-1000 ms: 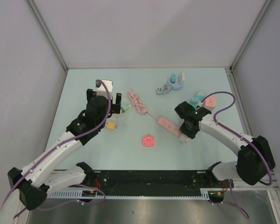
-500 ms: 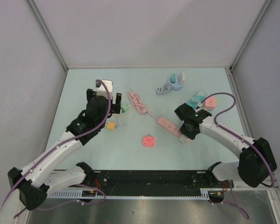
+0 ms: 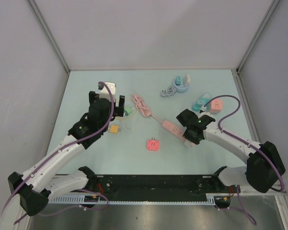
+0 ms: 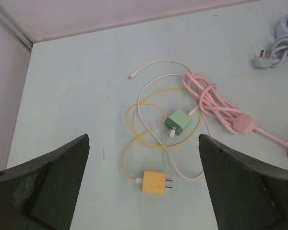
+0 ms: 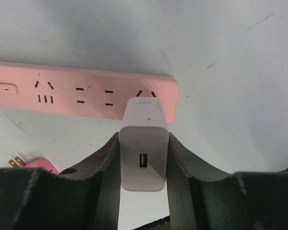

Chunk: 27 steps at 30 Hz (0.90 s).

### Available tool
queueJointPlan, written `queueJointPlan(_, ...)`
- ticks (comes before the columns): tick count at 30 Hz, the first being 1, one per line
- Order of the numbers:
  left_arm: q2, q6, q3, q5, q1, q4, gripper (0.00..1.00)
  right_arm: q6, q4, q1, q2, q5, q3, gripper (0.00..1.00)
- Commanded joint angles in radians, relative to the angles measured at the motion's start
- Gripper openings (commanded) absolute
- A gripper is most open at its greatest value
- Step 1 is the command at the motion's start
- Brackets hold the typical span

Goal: Insert the plug
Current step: Insert the plug into the socket.

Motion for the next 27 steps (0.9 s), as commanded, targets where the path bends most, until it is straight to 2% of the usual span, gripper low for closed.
queueJointPlan(1,0.0,0.01,-0.005,-0.011,0.01,0.04,1.0,0.039,0.02,0.016,0.132,-0.087,-0.112,0.0)
queueJointPlan(9,-0.002,0.008,-0.005,-0.012,0.012,0.039,1.0,-0.001,0.006,-0.044,0.067,-0.064,-0.123,0.0)
queueJointPlan(13,-0.005,0.008,-0.005,-0.011,0.013,0.04,1.0,-0.024,0.103,-0.044,0.116,-0.168,-0.149,0.0)
queueJointPlan(20,0.001,0.008,-0.004,-0.009,0.015,0.039,1.0,-0.029,0.063,0.014,0.222,-0.119,-0.102,0.0)
queueJointPlan(27,0.006,0.009,-0.007,-0.015,0.016,0.04,1.0,-0.037,0.029,-0.001,0.193,-0.089,-0.111,0.0)
